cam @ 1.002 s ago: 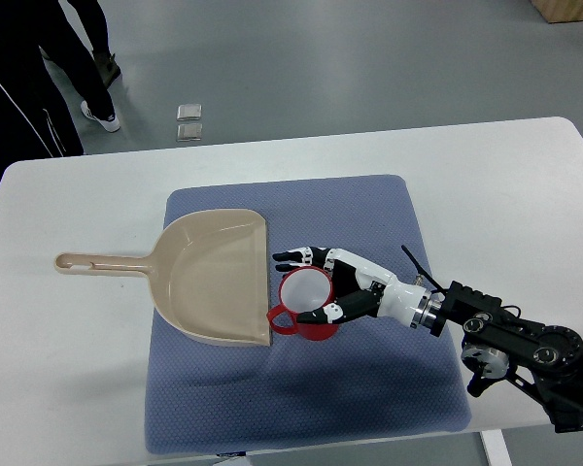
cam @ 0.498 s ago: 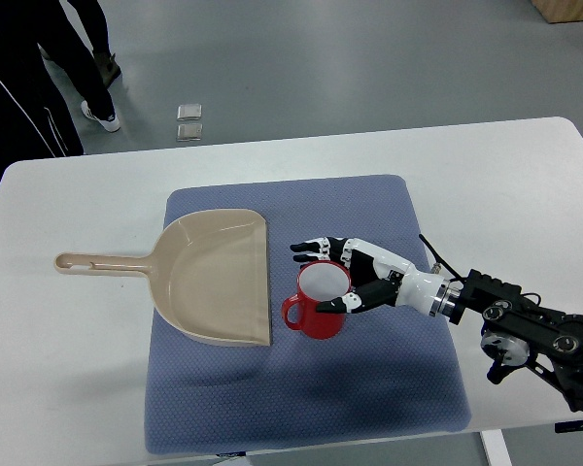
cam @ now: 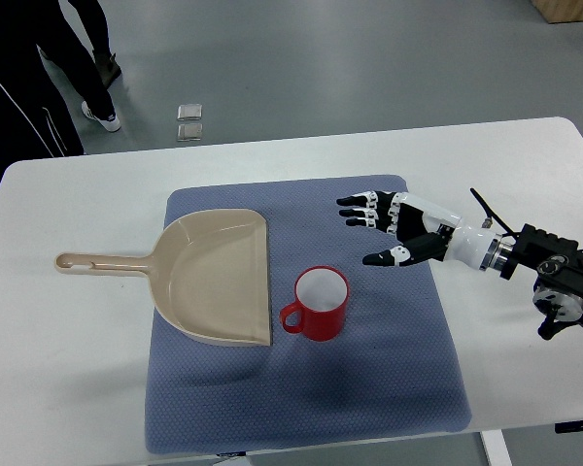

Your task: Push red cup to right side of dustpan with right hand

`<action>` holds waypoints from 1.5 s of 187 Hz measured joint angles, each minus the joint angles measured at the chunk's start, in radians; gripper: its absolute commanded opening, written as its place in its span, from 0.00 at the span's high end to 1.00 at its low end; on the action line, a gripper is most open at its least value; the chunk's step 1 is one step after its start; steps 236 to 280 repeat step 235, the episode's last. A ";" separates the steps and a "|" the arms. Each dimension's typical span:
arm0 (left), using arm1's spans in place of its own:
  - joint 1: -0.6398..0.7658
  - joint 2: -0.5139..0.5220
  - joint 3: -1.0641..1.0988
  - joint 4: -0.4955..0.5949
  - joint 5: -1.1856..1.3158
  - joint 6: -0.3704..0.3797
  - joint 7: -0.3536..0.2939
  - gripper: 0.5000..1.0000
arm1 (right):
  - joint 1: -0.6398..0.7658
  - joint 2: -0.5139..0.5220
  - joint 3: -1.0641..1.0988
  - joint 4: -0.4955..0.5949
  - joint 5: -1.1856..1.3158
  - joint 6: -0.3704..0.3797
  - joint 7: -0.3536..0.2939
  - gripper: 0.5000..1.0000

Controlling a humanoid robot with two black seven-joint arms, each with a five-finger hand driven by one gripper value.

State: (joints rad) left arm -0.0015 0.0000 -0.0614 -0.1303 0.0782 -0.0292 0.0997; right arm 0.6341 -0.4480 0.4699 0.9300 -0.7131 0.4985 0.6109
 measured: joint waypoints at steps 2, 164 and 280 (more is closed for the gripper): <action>0.000 0.000 0.000 0.000 0.000 0.000 0.000 0.00 | 0.001 -0.002 0.000 0.000 0.002 -0.001 0.000 0.13; 0.000 0.000 0.000 0.000 0.000 0.000 0.000 0.00 | 0.143 -0.026 -0.011 -0.091 0.717 -0.035 -0.560 0.13; 0.000 0.000 0.000 0.000 0.000 0.000 0.000 0.00 | 0.139 -0.023 0.001 -0.091 0.768 0.004 -0.555 0.13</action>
